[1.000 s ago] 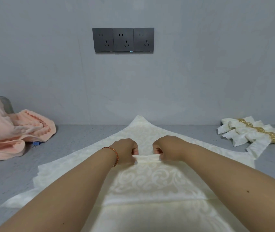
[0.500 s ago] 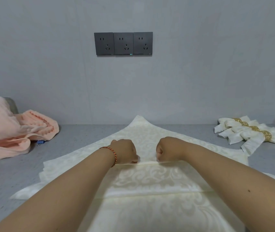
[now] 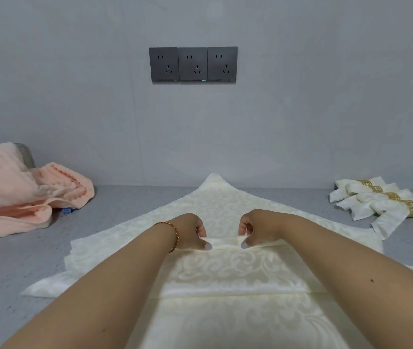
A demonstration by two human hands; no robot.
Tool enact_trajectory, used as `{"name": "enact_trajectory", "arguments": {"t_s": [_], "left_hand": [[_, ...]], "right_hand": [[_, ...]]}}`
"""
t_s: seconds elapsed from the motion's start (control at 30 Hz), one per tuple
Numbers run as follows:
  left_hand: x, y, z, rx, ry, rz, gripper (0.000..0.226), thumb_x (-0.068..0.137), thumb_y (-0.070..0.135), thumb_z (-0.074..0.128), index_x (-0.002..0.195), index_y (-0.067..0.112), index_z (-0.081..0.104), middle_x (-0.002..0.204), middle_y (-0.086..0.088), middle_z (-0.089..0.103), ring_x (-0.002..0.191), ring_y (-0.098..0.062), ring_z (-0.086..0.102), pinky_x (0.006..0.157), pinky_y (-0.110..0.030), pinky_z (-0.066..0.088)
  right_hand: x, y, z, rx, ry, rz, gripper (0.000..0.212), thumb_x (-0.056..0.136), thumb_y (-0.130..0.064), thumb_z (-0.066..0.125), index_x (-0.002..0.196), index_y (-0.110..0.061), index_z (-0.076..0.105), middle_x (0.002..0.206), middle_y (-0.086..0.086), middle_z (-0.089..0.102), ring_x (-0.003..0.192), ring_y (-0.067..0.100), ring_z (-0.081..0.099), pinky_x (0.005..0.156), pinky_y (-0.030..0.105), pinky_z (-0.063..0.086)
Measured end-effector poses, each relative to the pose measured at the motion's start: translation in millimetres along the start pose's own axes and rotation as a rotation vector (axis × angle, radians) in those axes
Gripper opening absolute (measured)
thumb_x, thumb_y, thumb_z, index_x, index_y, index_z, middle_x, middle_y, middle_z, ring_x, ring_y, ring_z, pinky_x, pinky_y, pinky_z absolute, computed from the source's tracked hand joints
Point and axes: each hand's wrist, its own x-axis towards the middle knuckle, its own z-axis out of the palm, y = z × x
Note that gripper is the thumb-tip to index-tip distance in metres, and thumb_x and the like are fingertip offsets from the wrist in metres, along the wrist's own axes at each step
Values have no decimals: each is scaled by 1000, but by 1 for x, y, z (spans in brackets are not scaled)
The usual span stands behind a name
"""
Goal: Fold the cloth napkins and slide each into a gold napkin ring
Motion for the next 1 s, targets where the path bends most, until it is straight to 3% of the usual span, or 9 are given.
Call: {"name": "enact_trajectory", "arguments": {"t_s": [0.1, 0.2, 0.4, 0.53, 0.7, 0.87, 0.93, 1.0], "left_hand": [[0, -2, 2, -10, -4, 4, 21, 81, 38, 72, 90, 20, 64, 79, 10, 57, 74, -9, 54, 69, -21, 44], [-1, -1, 4, -14, 20, 13, 19, 80, 35, 73, 84, 19, 64, 78, 7, 59, 72, -11, 53, 68, -23, 42], [-16, 12, 4, 83, 95, 74, 15, 83, 29, 72, 84, 22, 59, 86, 8, 59, 83, -14, 52, 88, -31, 39], [-26, 16, 4, 102, 152, 99, 10, 83, 22, 70, 86, 21, 61, 88, 9, 58, 89, -15, 51, 86, -25, 35], [-35, 18, 2, 138, 133, 128, 9, 83, 14, 70, 83, 22, 65, 75, 16, 53, 89, -12, 51, 82, -20, 32], [-42, 18, 4, 159, 71, 123, 13, 84, 13, 68, 94, 19, 74, 100, 7, 70, 100, -16, 57, 83, -19, 38], [-42, 18, 2, 132, 46, 99, 10, 86, 25, 67, 77, 22, 70, 85, 7, 68, 85, -14, 57, 76, -18, 39], [-42, 19, 0, 131, 50, 79, 35, 89, 35, 62, 58, 20, 53, 64, 3, 55, 69, -16, 50, 62, -19, 35]], "right_hand": [[0, 0, 1, -2, 7, -11, 18, 82, -33, 71, 94, -24, 62, 90, -12, 57, 80, 9, 53, 64, 19, 39], [-2, -2, 4, -9, 50, -41, 15, 82, -30, 71, 87, -22, 59, 88, -9, 57, 78, 11, 53, 62, 19, 39], [-11, -7, 12, -96, 179, -108, 27, 78, -20, 67, 66, -29, 44, 74, -13, 51, 67, 6, 45, 56, 20, 33], [-22, -7, 14, -155, 190, -124, 25, 79, -15, 57, 65, -26, 41, 70, -11, 48, 67, 10, 44, 56, 24, 32], [-26, -7, 16, -240, 173, -138, 29, 78, -11, 56, 62, -28, 39, 76, -11, 51, 76, 14, 50, 61, 25, 35], [-38, -14, 15, -256, 83, -136, 19, 76, -7, 58, 69, -23, 50, 79, -9, 52, 73, 12, 48, 64, 24, 39], [-42, -15, 14, -171, 111, -119, 26, 75, -9, 55, 55, -20, 42, 58, -5, 42, 55, 10, 37, 52, 21, 32], [-44, -15, 13, -117, 145, -113, 38, 77, -10, 54, 48, -19, 31, 48, -3, 29, 47, 11, 26, 47, 21, 23]]}}
